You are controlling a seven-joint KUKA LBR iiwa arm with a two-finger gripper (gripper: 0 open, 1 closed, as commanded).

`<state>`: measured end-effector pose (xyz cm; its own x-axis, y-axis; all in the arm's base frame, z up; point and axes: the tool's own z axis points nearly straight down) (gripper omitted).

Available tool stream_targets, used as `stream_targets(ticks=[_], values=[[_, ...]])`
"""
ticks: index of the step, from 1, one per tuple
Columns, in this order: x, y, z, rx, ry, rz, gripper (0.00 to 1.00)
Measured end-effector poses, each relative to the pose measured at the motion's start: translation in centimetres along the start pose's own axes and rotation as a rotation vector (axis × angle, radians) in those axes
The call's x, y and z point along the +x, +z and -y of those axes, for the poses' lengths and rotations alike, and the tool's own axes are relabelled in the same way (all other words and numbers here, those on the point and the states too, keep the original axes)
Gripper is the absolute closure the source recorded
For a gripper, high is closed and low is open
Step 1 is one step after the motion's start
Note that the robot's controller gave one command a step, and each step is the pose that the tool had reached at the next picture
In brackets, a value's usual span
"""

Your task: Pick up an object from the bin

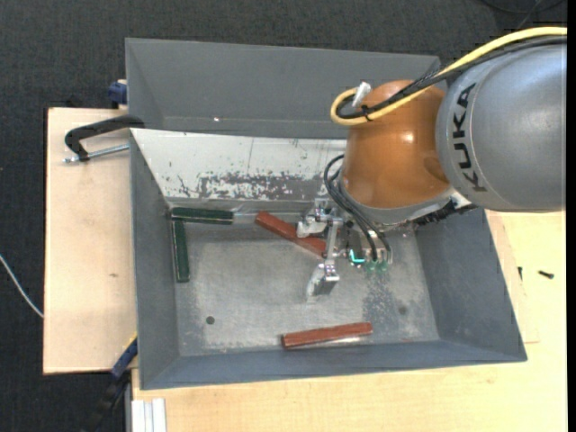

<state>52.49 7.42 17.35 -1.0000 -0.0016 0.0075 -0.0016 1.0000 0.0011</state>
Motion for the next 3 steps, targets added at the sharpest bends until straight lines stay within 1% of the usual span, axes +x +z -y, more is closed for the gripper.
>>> stream_targets(ticks=[1,2,3], values=[[-0.1,-0.4,0.0,0.000,0.001,0.007,0.00],[-2.2,3.9,2.4,-0.001,-0.015,0.016,0.00],[-5.3,9.1,2.8,-0.005,-0.056,0.046,1.00]])
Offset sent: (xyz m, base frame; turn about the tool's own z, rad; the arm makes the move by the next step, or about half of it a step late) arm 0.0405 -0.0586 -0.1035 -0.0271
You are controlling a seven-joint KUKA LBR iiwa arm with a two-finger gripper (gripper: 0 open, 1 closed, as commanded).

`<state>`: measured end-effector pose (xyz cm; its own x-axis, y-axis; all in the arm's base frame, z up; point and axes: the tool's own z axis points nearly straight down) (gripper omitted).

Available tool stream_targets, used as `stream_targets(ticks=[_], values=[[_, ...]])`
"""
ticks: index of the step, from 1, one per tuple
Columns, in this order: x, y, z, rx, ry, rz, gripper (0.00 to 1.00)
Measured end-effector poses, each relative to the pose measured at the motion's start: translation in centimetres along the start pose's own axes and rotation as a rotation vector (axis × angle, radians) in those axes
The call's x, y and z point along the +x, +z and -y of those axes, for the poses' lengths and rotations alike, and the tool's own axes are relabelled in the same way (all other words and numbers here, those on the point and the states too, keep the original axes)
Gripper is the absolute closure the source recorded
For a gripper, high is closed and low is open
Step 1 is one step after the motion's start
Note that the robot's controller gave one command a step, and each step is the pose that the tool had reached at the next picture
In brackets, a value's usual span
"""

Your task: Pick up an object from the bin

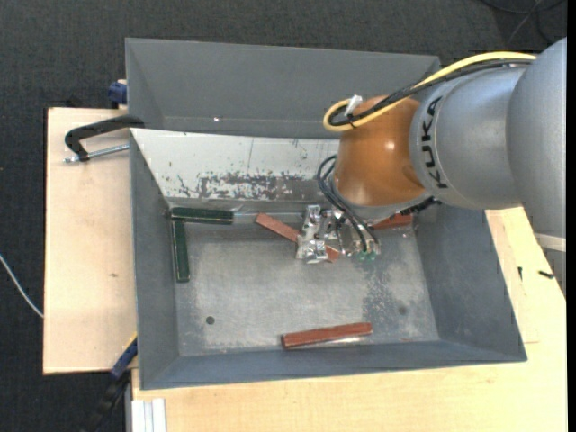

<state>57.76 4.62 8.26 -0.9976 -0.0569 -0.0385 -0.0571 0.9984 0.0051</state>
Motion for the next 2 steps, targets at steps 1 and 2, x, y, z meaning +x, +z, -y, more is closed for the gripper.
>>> stream_targets(ticks=[1,2], values=[[0.0,0.0,0.0,0.000,0.000,0.000,1.00],[0.9,-3.4,0.6,0.003,0.024,-0.036,1.00]])
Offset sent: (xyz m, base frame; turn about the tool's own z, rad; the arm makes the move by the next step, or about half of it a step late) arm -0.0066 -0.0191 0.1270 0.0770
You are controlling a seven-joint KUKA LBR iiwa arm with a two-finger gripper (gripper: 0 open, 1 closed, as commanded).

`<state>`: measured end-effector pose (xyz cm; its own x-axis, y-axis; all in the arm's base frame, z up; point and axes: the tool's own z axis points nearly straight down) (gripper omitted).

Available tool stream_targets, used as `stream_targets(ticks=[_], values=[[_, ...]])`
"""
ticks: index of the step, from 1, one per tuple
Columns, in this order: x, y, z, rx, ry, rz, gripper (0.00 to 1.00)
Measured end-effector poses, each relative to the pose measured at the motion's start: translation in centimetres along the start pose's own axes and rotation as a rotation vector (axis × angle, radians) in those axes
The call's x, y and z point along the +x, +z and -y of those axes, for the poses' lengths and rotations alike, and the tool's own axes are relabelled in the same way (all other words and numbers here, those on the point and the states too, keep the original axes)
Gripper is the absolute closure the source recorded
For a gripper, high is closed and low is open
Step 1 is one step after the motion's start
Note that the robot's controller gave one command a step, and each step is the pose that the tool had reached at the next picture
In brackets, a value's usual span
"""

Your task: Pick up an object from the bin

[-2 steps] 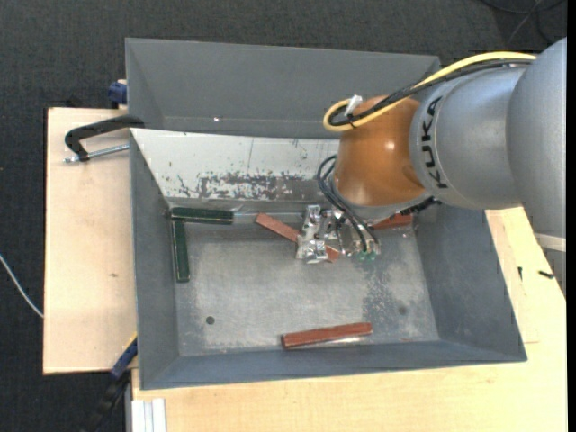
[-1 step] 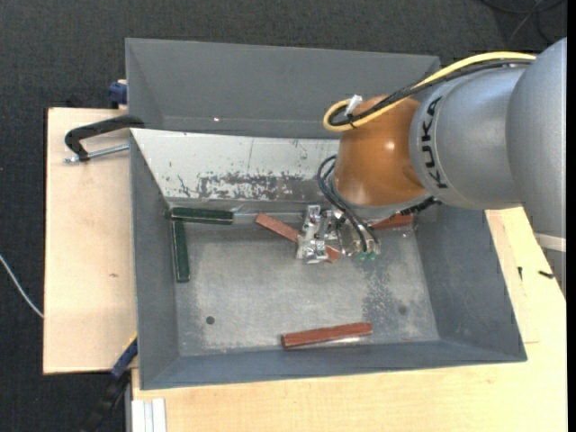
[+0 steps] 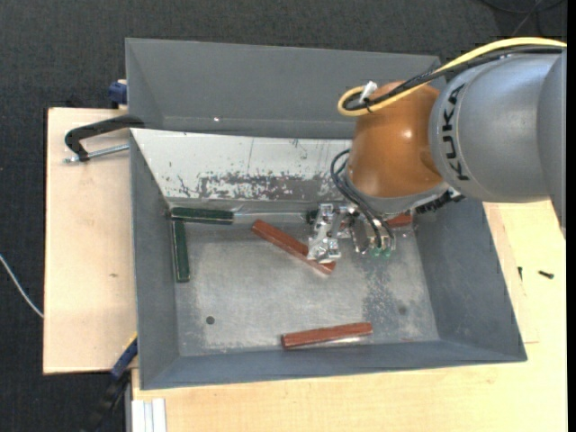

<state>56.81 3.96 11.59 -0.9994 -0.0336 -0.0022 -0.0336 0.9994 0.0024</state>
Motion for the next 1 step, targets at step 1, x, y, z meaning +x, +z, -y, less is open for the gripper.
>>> stream_targets(ticks=[1], values=[[-0.47,-4.26,-0.32,0.001,0.112,0.004,0.00]])
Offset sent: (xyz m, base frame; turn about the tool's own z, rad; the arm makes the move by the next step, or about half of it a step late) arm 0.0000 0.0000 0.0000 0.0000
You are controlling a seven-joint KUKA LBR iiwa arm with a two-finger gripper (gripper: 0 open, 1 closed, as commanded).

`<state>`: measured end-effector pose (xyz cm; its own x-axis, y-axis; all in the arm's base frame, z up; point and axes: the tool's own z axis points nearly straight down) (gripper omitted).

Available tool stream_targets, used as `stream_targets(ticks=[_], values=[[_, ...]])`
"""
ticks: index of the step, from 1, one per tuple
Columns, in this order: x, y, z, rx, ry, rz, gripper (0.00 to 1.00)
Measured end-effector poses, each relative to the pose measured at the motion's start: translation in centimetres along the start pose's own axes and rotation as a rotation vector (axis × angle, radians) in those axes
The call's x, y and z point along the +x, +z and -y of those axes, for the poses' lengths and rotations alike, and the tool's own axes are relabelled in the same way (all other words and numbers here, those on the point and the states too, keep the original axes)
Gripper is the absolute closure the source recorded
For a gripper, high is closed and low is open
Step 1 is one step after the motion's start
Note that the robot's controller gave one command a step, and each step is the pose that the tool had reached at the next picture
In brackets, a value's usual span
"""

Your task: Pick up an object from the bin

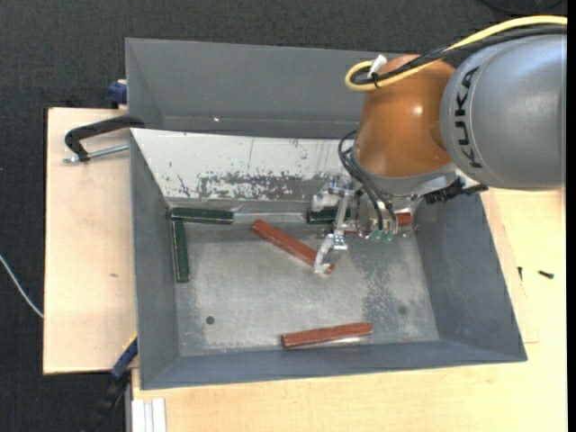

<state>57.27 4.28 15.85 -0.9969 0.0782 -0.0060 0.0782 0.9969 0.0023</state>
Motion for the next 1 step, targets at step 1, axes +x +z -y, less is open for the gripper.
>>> stream_targets(ticks=[1], values=[[0.00,0.01,0.01,0.000,0.000,0.000,0.00]])
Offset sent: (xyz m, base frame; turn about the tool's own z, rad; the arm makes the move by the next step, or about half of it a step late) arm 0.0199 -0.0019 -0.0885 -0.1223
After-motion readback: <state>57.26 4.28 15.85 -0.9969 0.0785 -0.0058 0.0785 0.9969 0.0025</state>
